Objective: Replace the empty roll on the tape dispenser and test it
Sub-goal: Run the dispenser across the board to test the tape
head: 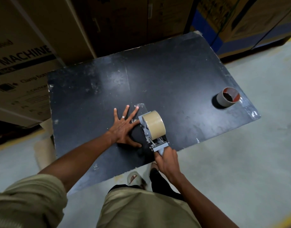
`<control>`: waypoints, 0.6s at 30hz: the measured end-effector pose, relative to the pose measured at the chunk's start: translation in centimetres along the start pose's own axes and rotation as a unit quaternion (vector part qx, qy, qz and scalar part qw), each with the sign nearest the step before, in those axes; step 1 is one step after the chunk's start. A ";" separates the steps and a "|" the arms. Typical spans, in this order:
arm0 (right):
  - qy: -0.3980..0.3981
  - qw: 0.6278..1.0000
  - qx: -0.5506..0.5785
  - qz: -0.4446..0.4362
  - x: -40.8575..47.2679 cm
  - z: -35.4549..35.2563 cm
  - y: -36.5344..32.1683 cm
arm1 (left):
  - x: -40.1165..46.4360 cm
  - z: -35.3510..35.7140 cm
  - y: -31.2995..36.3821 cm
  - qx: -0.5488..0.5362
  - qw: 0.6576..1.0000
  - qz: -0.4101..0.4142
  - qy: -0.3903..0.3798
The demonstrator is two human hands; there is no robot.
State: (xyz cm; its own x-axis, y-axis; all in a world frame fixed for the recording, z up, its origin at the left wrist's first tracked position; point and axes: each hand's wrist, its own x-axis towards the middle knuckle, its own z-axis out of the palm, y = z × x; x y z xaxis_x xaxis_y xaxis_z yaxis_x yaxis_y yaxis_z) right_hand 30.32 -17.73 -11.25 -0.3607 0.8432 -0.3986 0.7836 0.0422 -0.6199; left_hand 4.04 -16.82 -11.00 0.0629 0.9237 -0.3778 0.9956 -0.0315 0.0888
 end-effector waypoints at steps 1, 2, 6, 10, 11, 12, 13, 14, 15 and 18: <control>0.000 1.000 -0.003 0.004 0.0 0.0 0.1 | -0.1 -0.1 0.1 -0.004 1.000 -0.001 -0.003; 0.000 1.000 0.001 0.008 -0.1 -0.2 -0.3 | -0.1 -0.3 0.2 -0.006 1.000 0.000 -0.005; 0.016 1.000 0.021 0.016 -0.6 -0.6 -1.1 | -0.4 -0.2 0.9 -0.013 1.000 0.010 -0.001; 0.026 0.999 0.027 0.017 -1.0 -0.6 -1.2 | -1.2 0.1 1.7 -0.005 1.000 0.026 0.001; 0.031 0.999 0.022 0.018 -1.1 -0.6 -1.1 | -1.4 0.2 1.8 -0.002 1.000 0.031 0.002; 0.032 0.999 0.022 0.022 -1.1 -0.6 -1.0 | -1.6 0.3 1.9 0.002 0.999 0.035 0.002; 0.033 0.999 0.027 0.023 -1.2 -0.6 -0.9 | -1.8 0.5 2.0 0.006 0.999 0.038 0.001; 0.031 0.999 0.031 0.028 -1.4 -0.6 -0.9 | -2.0 0.7 2.2 0.011 0.999 0.038 -0.001; 0.030 0.999 0.035 0.029 -1.5 -0.6 -0.8 | -2.2 0.9 2.3 0.015 0.999 0.037 -0.001; 0.035 0.998 0.034 0.028 -1.8 -0.5 -0.4 | -2.6 1.5 2.8 0.020 0.999 0.030 0.004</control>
State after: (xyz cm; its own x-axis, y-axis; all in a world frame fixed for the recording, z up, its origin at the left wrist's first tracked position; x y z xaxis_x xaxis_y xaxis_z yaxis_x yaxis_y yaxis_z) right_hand 30.91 -19.03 -9.90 -0.2791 0.8790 -0.3867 0.7642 -0.0405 -0.6437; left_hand 6.77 -19.92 -11.14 0.1232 0.9226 -0.3655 0.9919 -0.1029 0.0744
